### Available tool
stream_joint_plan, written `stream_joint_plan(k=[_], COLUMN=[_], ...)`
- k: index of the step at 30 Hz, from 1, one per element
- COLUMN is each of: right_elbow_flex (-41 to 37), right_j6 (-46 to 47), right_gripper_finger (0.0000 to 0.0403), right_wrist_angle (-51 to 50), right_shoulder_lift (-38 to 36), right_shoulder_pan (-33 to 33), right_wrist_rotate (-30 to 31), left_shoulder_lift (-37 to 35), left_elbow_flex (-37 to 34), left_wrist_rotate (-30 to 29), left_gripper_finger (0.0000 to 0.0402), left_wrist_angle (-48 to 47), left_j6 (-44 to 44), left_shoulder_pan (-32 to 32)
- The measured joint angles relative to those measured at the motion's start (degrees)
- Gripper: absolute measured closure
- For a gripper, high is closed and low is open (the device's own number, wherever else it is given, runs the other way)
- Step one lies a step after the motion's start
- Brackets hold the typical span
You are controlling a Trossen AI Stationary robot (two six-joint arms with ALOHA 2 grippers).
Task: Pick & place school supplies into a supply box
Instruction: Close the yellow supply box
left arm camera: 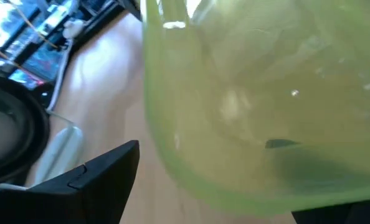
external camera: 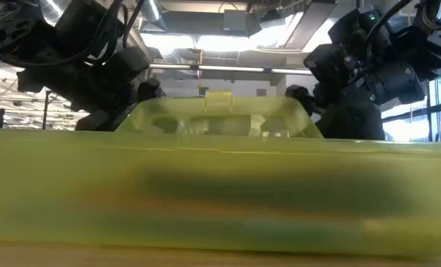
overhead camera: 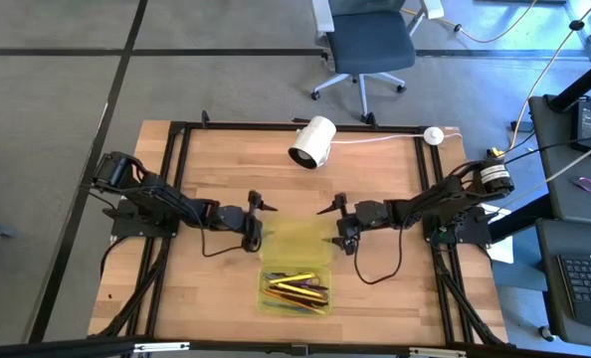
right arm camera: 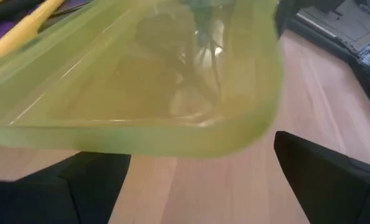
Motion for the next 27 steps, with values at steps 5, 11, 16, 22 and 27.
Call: stream_joint_plan(k=[5, 11, 16, 22, 27], right_elbow_flex=[0.0, 0.0, 0.0, 0.0, 0.0], right_j6=[0.0, 0.0, 0.0, 0.1, 0.2], right_gripper_finger=[0.001, 0.001, 0.001, 0.001, 0.001], right_wrist_angle=[-1.8, -2.3, -2.4, -2.3, -2.5], right_shoulder_lift=[-2.5, -4.2, -5.2, -7.1, -9.6], right_shoulder_pan=[0.0, 0.0, 0.0, 0.0, 0.0], right_wrist_rotate=[0.1, 0.1, 0.1, 0.1, 0.0], left_shoulder_lift=[-1.0, -5.9, -10.4, -13.2, -13.6], left_elbow_flex=[0.9, 1.2, 1.2, 1.2, 1.2], left_wrist_rotate=[-2.9, -2.7, -0.8, 0.7, 0.2], left_gripper_finger=[0.0054, 0.0054, 0.0054, 0.0054, 0.0054], left_wrist_angle=[0.0, -0.5, -0.6, -0.8, -0.8], left_j6=[1.8, 2.4, 0.1, -1.0, -1.0], left_shoulder_pan=[0.0, 0.0, -0.1, -1.5, -3.1])
